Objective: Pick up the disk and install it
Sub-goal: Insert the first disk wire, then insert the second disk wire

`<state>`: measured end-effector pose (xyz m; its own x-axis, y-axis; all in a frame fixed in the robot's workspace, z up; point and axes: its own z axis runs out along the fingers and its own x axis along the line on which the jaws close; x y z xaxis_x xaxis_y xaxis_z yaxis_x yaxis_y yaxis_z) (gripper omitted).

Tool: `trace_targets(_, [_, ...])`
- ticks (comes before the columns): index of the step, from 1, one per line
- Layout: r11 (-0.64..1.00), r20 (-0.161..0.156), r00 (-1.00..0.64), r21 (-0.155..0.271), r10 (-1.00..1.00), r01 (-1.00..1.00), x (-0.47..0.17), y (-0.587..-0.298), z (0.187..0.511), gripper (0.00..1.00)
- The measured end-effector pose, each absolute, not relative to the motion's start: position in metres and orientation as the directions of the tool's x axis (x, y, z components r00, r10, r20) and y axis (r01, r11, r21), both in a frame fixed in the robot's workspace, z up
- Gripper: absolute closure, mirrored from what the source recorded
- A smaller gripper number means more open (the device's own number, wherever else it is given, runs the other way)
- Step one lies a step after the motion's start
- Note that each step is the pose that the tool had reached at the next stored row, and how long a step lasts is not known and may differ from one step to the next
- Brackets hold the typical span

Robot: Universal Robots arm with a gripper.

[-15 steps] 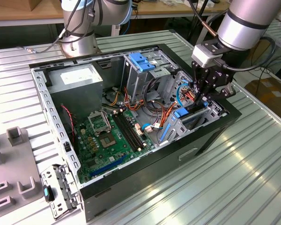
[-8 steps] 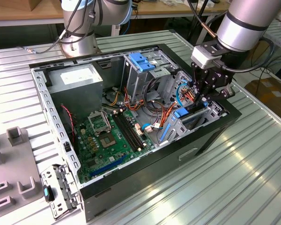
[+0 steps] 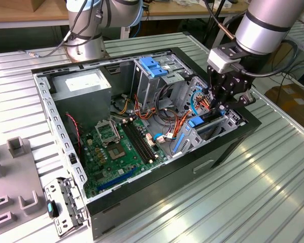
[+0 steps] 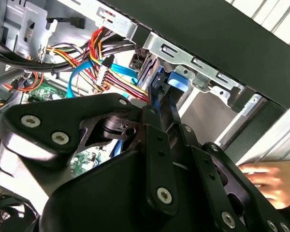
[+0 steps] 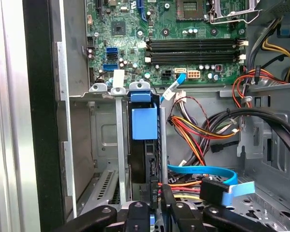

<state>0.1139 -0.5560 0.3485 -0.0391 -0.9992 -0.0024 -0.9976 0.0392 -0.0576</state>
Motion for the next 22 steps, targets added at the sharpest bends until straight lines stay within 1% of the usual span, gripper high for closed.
trace_targets(5, [0.039,-0.003,-0.039,-0.058,-0.999,-0.998,0.1139,-0.556,0.3513,0.77])
trace_targets(7, [0.039,-0.003,-0.039,-0.058,-0.999,-0.998,0.1139,-0.556,0.3514,0.89])
trace_targets(20, [0.039,-0.002,-0.039,-0.059,-0.999,-0.997,0.1138,-0.556,0.3514,0.89])
trace_targets(22, [0.039,-0.002,-0.039,-0.059,-0.999,-0.997,0.1047,-0.5561,0.3514,0.89])
